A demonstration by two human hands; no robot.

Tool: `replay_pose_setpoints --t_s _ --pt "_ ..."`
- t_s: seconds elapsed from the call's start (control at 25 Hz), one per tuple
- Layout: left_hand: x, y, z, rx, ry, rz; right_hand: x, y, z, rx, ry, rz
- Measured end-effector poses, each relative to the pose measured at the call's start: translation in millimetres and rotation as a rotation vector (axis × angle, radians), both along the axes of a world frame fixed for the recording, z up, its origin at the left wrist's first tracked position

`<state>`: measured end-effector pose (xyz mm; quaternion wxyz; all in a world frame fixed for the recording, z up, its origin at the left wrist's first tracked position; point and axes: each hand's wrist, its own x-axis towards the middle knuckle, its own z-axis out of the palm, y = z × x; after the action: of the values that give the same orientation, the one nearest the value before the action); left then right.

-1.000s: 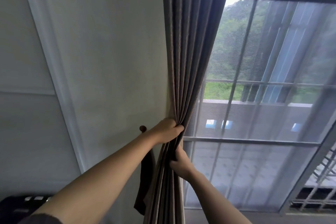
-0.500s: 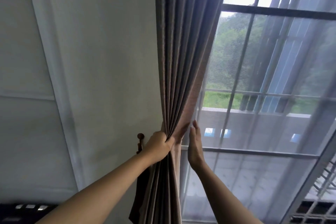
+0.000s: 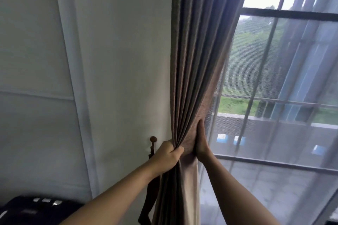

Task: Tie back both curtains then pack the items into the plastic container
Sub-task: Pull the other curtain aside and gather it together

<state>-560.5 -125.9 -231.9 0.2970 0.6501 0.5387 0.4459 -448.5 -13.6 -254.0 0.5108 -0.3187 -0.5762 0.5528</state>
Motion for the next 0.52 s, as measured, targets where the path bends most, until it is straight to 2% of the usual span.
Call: replay_pose_setpoints --t_s 0.12,0.24,0.52 --pt "-2.0 -0.4 1.8 0.001 0.009 0.011 -0.9 5.4 -0.2 0.006 0.0 0.056" --pt "0.0 1.1 1.0 -0.01 0.031 0.019 1.0 6.5 -1.8 0.005 0.032 0.018" --pt "1.0 15.9 -2.6 -0.007 0.009 0.011 15.2 7.1 1.2 -0.012 -0.062 -0.032"
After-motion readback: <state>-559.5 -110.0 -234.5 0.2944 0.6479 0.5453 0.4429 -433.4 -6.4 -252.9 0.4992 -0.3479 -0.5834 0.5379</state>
